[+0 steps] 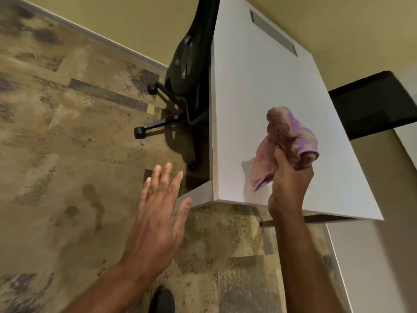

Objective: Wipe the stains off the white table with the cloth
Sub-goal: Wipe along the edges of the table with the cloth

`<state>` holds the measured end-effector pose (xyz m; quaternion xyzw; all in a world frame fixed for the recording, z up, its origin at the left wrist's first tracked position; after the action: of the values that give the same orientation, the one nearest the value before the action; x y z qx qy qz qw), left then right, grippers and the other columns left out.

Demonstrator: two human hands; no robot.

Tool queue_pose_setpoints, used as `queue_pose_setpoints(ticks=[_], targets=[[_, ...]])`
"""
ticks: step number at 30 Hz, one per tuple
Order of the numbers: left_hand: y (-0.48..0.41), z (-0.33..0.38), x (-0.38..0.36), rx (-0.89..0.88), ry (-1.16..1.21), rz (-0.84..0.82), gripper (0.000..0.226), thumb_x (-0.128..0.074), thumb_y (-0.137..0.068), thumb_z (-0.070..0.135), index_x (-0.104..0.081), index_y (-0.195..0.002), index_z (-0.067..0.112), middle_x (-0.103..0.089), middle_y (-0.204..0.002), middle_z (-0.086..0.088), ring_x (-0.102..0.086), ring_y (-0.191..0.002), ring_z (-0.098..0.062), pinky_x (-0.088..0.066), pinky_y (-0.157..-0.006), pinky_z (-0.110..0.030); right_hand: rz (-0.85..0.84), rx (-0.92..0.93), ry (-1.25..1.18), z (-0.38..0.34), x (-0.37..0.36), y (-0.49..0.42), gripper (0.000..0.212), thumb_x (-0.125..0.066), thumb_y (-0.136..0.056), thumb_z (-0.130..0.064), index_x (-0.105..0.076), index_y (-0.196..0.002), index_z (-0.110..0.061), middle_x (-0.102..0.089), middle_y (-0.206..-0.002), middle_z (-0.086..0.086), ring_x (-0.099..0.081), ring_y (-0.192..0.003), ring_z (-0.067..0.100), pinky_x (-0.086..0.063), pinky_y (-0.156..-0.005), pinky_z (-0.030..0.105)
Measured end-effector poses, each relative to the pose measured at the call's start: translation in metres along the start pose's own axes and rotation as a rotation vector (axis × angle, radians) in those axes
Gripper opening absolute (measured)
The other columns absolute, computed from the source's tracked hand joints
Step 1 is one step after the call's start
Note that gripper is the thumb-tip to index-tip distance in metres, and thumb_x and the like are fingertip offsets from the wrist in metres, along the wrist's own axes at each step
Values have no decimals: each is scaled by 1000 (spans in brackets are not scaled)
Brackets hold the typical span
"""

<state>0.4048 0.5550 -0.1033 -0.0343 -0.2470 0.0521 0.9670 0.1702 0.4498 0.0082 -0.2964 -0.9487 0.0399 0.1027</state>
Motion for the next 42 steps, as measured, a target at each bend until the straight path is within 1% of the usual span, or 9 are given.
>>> queue_pose_setpoints(ticks=[3, 6, 10, 13, 18, 23, 29, 35, 42], targets=[[-6, -5, 4, -12, 11, -21, 58, -36, -105, 39, -25, -160, 22, -6, -171, 6, 8, -157, -4, -2, -129, -38, -10, 100, 111, -9, -23, -12, 22, -70, -93, -6, -71, -103, -26, -77, -91, -17, -72, -91, -5, -55, -76, 15], [-15, -18, -3, -20, 27, -32, 58, -35, -106, 38, -24, -160, 22, -7, -171, 6, 7, -158, -5, 1, -128, -34, -84, 219, 275, -6, -56, -25, 31, -68, -96, -12, -67, -127, -12, -74, -121, 1, -68, -115, 12, -55, -103, 36], [-25, -39, -14, -12, 29, 0, 56, -34, -107, 36, -26, -160, 22, -10, -171, 4, 4, -158, -8, 0, -128, -34, -316, 424, 557, 2, -104, -36, 47, -56, -96, -3, -56, -142, -11, -64, -137, 4, -59, -126, 16, -47, -108, 20], [-33, -48, -18, 11, 33, 19, 56, -34, -106, 36, -28, -159, 20, -12, -171, 4, 2, -158, -8, 0, -128, -32, -450, 543, 673, 9, -131, -41, 46, -54, -96, -3, -56, -142, -10, -58, -146, 11, -51, -138, 28, -42, -118, 47], [-34, -54, -20, 43, 48, 42, 57, -34, -106, 36, -29, -159, 18, -13, -171, 2, 3, -159, -8, 1, -128, -31, -644, 590, 819, 32, -166, -47, 42, -62, -99, -13, -60, -140, -18, -47, -158, 6, -31, -154, 29, -30, -124, 55], [-20, -56, -26, 83, 73, 32, 57, -33, -105, 36, -29, -159, 19, -13, -170, 3, 3, -158, -6, -3, -129, -35, -800, 631, 1048, 48, -174, -47, 47, -61, -95, -15, -61, -139, -27, -44, -160, -2, -24, -156, 28, -18, -126, 58], [-13, -56, -36, 100, 74, 28, 57, -31, -105, 38, -27, -160, 21, -9, -171, 5, 5, -158, -6, 0, -129, -33, -939, 700, 1228, 44, -182, -44, 57, -48, -88, -37, -54, -144, -28, -32, -167, -5, -11, -159, 26, -8, -126, 57], [-13, -53, -41, 94, 80, 51, 59, -26, -105, 44, -28, -159, 20, -11, -171, 5, 3, -158, -8, 1, -128, -32, -893, 740, 1181, 45, -175, -32, 50, -55, -88, -36, -60, -136, -24, -51, -154, 6, -24, -156, 29, -14, -124, 56], [-14, -50, -46, 95, 82, 79, 57, -30, -106, 41, -29, -159, 22, -13, -171, 5, 1, -159, -8, 2, -127, -27, -950, 851, 1226, 55, -152, -3, 41, -50, -86, -35, -65, -122, -26, -66, -132, -7, -24, -155, 26, -15, -124, 59]])
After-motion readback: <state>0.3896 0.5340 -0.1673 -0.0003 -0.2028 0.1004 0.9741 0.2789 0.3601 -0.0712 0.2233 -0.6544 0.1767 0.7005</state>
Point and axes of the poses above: each hand's wrist, its own y-axis away from the middle knuckle, its own x-axis out of the back of the hand, z = x × y, the point moved 7 cm from there along -y, towards the middle knuckle
